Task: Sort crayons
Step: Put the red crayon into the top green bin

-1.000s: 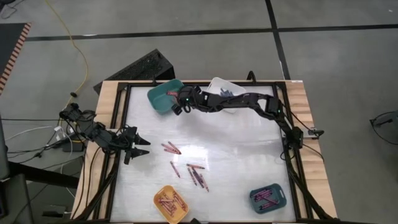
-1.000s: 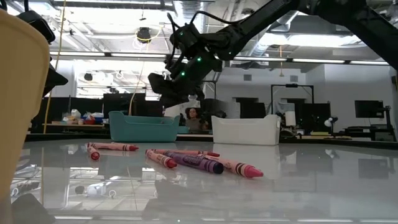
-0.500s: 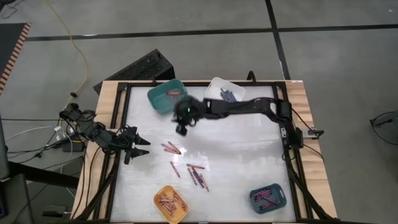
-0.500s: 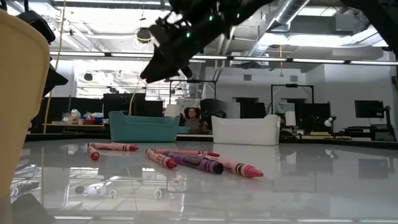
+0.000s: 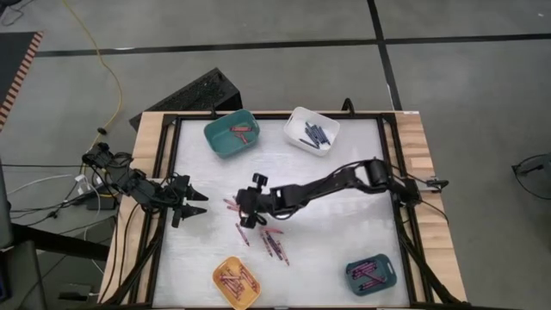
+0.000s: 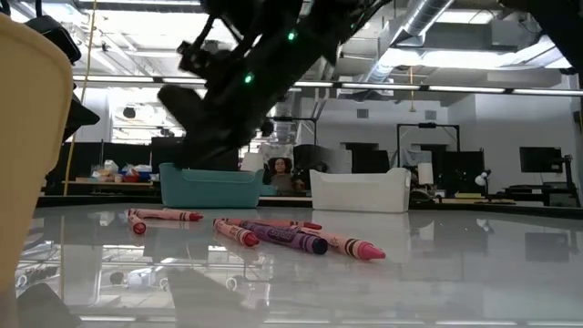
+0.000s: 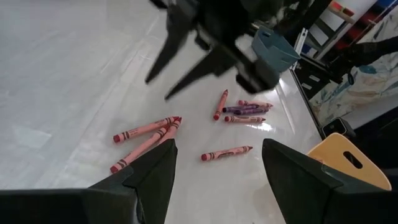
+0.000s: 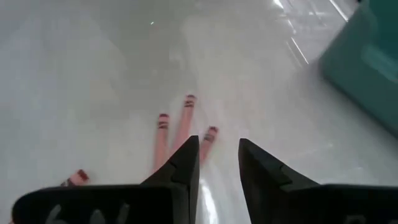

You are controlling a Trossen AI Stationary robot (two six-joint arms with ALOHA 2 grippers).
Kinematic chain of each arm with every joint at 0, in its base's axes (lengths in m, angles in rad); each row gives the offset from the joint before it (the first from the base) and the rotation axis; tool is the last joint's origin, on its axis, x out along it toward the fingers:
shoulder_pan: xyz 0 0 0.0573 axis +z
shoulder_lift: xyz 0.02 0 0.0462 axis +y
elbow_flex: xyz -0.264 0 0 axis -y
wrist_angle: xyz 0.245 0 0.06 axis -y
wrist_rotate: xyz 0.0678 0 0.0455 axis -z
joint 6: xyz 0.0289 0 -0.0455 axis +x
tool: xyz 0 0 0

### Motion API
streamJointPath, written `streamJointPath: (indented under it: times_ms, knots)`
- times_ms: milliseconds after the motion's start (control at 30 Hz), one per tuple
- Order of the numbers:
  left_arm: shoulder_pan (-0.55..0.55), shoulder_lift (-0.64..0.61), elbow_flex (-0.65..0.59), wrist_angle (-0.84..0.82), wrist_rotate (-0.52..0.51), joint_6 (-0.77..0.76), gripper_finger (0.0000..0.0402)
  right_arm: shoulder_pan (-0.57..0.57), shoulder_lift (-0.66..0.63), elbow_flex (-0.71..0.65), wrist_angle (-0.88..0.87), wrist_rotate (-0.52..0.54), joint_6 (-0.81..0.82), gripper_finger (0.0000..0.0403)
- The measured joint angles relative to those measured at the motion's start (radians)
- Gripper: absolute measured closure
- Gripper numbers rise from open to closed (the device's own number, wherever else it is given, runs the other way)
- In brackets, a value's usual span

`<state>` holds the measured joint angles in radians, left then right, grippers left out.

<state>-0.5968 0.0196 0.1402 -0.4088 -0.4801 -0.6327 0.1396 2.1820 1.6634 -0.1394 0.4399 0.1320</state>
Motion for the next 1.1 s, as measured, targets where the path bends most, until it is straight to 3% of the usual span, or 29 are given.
streamJointPath:
  times_ms: [200,433,1100]
  knots:
    - [0.0,0.0,0.0,0.0,0.0,0.0,0.0174,-0.008,0.065,-0.001,0.063,0.002,0.039,0.0296]
    - [0.0,0.0,0.0,0.0,-0.001,0.0,0.0174,-0.032,0.065,0.0,0.054,-0.071,0.09,0.0296]
    - [0.0,0.0,0.0,0.0,-0.001,0.0,0.0174,-0.016,0.065,0.0,0.05,-0.074,0.114,0.0296]
